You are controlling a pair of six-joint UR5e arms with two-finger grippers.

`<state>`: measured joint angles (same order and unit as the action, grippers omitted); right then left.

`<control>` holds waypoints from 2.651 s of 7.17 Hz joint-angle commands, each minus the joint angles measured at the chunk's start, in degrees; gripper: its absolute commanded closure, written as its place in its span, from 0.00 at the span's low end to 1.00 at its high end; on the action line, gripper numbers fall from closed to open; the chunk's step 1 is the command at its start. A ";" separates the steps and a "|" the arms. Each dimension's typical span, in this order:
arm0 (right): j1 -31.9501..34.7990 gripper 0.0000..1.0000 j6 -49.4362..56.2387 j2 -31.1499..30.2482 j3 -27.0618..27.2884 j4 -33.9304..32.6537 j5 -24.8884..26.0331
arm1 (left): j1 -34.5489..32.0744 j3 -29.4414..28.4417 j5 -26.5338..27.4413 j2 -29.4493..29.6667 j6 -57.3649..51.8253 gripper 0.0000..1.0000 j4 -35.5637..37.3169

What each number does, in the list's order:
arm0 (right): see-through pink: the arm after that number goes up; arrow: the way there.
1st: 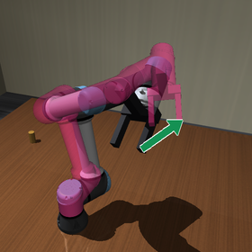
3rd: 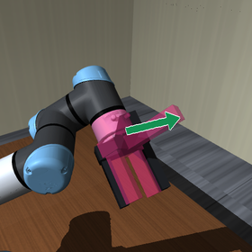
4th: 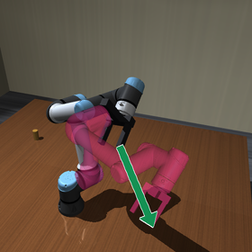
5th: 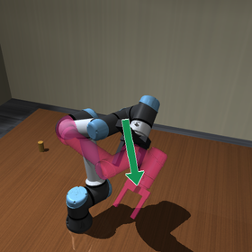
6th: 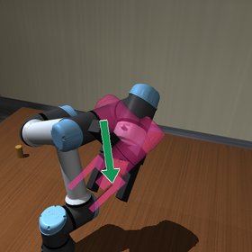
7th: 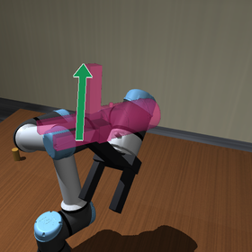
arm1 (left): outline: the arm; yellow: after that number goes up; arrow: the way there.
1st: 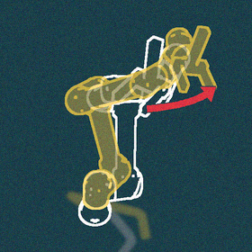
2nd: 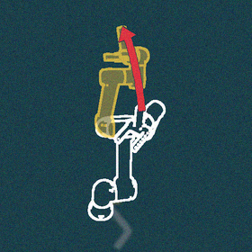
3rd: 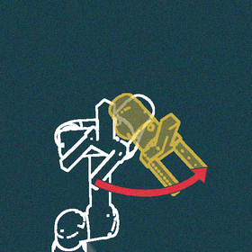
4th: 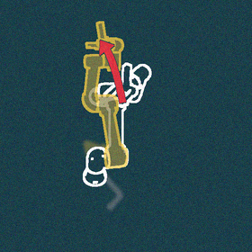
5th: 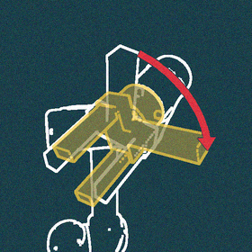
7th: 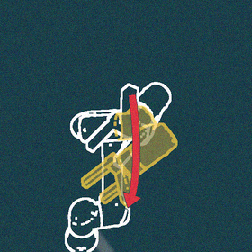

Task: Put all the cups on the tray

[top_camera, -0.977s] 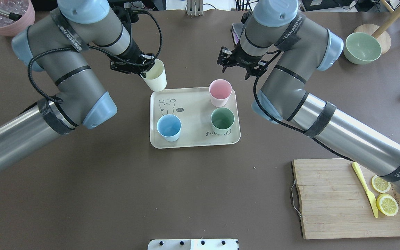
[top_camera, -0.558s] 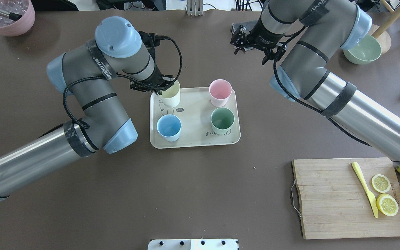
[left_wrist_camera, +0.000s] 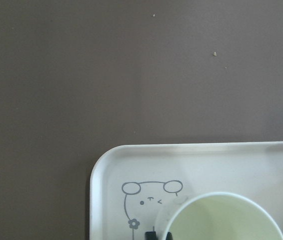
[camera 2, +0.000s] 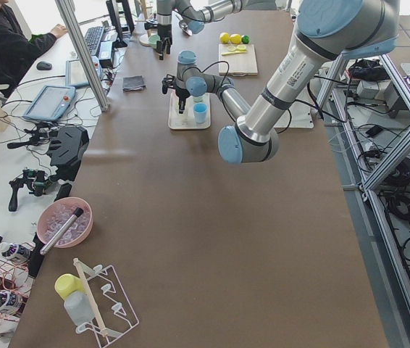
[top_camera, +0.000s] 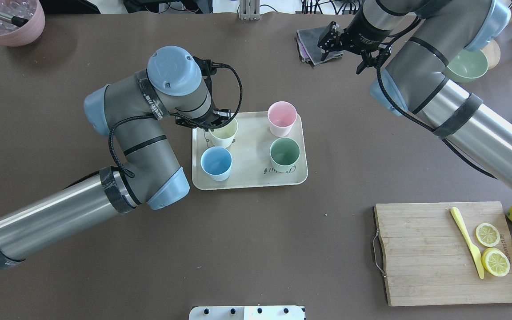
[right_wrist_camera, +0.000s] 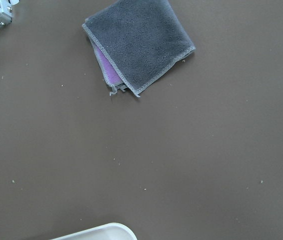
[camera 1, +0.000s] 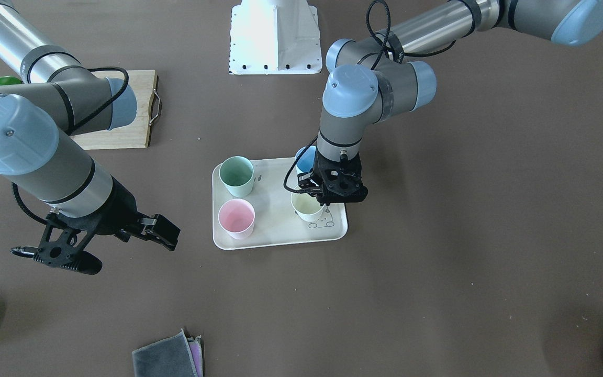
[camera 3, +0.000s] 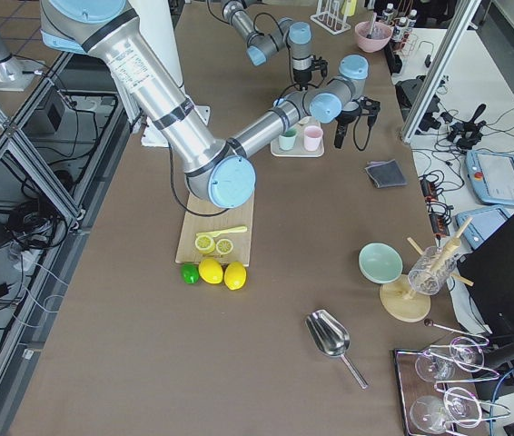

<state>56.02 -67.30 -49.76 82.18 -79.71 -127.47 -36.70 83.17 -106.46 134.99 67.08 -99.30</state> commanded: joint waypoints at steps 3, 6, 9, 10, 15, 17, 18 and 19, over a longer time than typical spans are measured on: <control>6.35 0.00 9.86 -7.16 2.88 -0.01 -6.45 | -8.27 10.83 -1.28 -6.09 -12.32 0.02 0.08; 14.88 0.00 28.72 -18.14 6.49 -0.10 -9.81 | -22.67 14.45 -11.46 -16.36 -27.62 0.02 -1.75; 22.79 0.00 50.28 -31.94 6.25 -0.45 -10.35 | -33.17 15.18 -16.94 -29.21 -46.25 0.02 -6.66; 25.51 0.00 57.64 -34.50 5.11 -0.71 -8.69 | -33.09 11.00 -16.50 -32.04 -46.25 0.02 -13.83; 39.77 0.00 70.81 -41.47 5.10 -2.92 -7.93 | -42.73 6.48 -22.36 -39.18 -47.47 0.02 -18.83; 39.43 0.00 70.64 -39.63 5.89 -3.70 -7.53 | -46.87 6.39 -22.56 -39.98 -54.66 0.02 -16.73; 38.30 0.00 70.81 -39.37 6.32 -3.70 -7.62 | -48.19 6.48 -26.22 -39.72 -56.08 0.02 -13.41; 37.24 0.00 70.90 -39.54 7.89 -3.96 -7.62 | -49.68 6.48 -28.78 -39.71 -60.62 0.02 -11.72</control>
<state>94.47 3.46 -89.35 88.67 -83.43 -135.03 -84.50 89.61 -132.05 95.26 10.90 -113.57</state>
